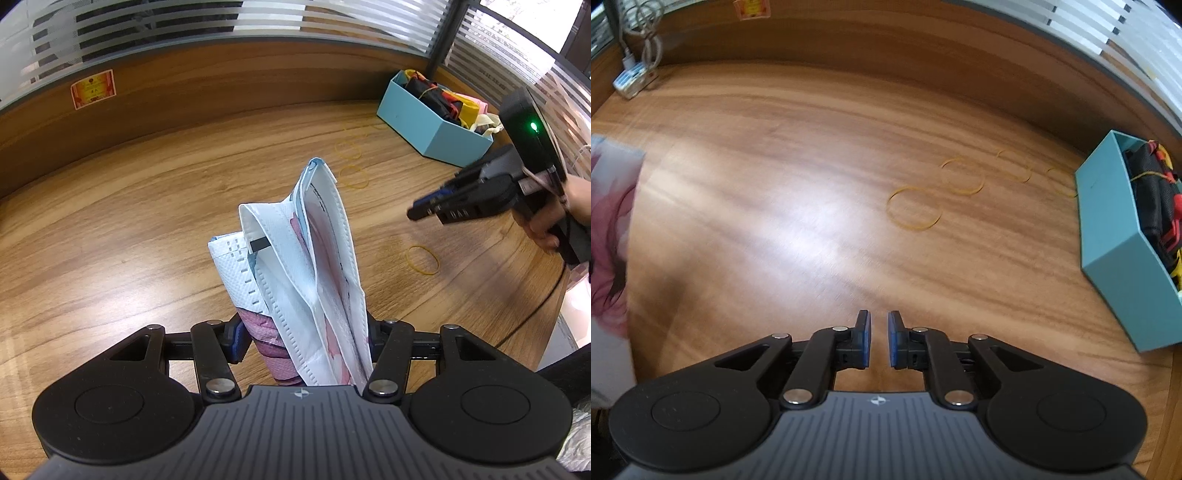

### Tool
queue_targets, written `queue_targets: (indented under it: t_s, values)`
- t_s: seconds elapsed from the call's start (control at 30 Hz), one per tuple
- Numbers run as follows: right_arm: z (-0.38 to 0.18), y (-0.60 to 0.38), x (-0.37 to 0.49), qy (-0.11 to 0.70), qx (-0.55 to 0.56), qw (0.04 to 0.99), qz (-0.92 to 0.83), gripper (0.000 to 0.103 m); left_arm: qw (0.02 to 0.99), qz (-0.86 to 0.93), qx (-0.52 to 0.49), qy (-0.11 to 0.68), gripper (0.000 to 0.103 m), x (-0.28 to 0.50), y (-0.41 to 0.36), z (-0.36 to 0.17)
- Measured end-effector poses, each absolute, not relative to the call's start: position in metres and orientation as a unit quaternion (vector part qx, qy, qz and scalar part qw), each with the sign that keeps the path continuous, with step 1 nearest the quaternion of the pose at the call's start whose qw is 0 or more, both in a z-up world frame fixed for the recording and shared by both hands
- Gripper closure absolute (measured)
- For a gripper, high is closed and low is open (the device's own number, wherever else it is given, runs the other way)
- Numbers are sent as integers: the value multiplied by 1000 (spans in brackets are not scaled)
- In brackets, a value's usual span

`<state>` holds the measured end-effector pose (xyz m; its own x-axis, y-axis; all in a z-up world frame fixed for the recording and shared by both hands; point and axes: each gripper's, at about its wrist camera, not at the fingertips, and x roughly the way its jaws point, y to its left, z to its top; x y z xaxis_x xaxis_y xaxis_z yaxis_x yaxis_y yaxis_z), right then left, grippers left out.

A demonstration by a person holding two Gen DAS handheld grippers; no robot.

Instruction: Fold shopping bag

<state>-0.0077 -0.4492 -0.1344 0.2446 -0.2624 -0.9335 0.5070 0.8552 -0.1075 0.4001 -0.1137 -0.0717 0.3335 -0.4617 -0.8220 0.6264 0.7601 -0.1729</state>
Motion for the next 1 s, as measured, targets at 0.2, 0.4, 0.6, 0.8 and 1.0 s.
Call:
queue_targets:
  t_s: [0.2, 0.4, 0.6, 0.8, 1.0]
  values:
    - [-135, -480, 4, 549, 114, 784, -266, 85, 808, -336, 84, 476, 46, 404, -115, -76]
    - [-138, -510, 22, 542, 108, 788, -273, 78, 803, -345, 84, 479, 46, 407, -118, -80]
    - [-145, -528, 39, 537, 97, 794, -268, 78, 797, -350, 80, 486, 46, 413, -120, -84]
    - [-156, -541, 59, 538, 89, 798, -256, 78, 794, -347, 74, 494, 46, 419, -121, -89]
    - [-167, -559, 76, 540, 91, 799, -250, 84, 792, -341, 69, 502, 46, 423, -121, -92]
